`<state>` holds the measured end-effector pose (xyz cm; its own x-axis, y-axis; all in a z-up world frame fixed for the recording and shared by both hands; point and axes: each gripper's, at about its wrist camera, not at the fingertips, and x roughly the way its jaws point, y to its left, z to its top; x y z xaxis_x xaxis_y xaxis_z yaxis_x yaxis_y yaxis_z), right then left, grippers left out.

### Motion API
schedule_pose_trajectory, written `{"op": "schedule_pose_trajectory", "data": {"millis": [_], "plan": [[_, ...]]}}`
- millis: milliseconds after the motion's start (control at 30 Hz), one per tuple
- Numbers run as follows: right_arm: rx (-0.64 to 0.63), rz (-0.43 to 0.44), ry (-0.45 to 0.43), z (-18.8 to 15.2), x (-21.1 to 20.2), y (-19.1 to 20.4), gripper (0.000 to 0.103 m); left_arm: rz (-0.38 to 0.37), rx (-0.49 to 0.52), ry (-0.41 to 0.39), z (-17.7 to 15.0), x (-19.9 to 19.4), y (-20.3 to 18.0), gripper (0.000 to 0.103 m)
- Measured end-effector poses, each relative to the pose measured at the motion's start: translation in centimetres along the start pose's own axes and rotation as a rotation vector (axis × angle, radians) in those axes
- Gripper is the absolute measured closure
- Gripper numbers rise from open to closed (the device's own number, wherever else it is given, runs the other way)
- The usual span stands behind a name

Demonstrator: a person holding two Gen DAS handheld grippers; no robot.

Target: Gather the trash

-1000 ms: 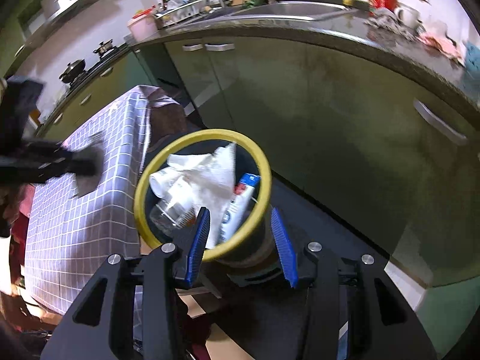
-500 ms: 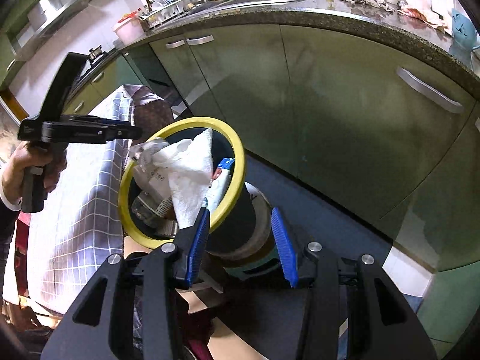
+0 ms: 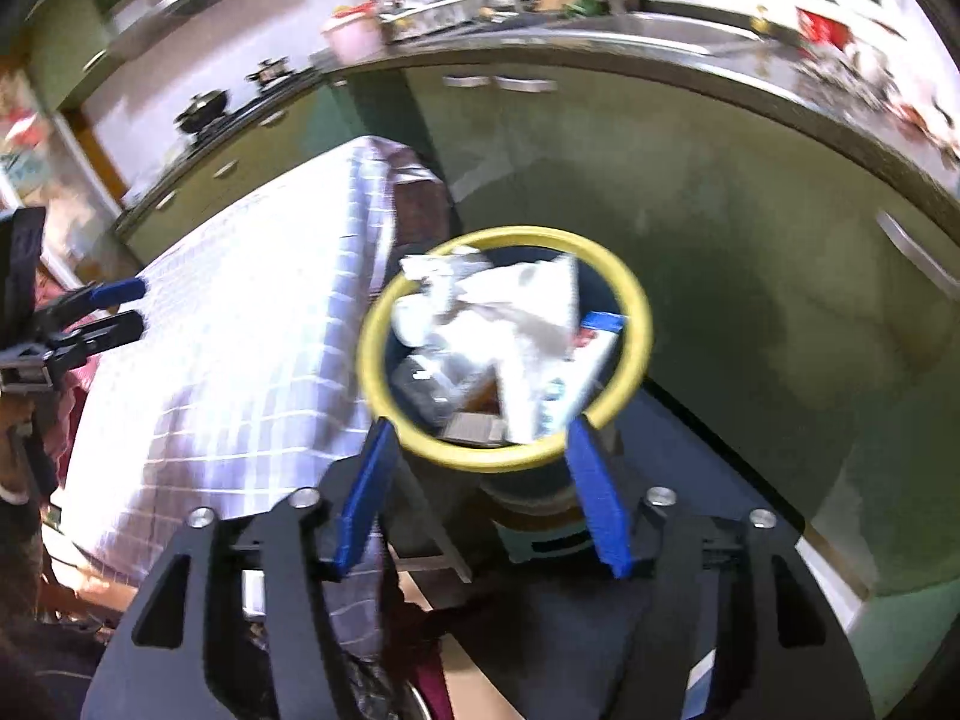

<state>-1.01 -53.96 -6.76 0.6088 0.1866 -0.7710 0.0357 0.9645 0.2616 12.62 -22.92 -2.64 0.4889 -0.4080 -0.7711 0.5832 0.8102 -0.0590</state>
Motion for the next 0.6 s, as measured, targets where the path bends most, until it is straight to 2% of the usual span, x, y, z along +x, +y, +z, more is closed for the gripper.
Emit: {"op": "schedule_pose_trajectory", "data": {"millis": [167,300,400,500,600], "plan": [[-0.066,0.041,-0.037,-0.6,-0.3,4.7,0.029,0.146,-0.168,-0.124,-6.9,-8.0,4.6,0.007],[-0.113,0.051,-0.068,-1.3,-0.8,8.1,0.027,0.301,-0.215,-0.211,-10.5,-12.7,6.0,0.007],[-0.158,0.05,-0.109,-1.9,-2.0,10.8,0.026,0.347,-0.276,-0.269,-12.8,-16.0,6.5,0.007],[-0.21,0.046,-0.171,-2.4,-4.1,13.3,0.02,0.422,-0.339,-0.318,-15.0,-18.6,6.7,0.007],[-0.26,0.016,-0.213,-3.1,-6.2,15.3,0.017,0.435,-0.374,-0.343,-16.5,-20.3,6.9,0.007]]}}
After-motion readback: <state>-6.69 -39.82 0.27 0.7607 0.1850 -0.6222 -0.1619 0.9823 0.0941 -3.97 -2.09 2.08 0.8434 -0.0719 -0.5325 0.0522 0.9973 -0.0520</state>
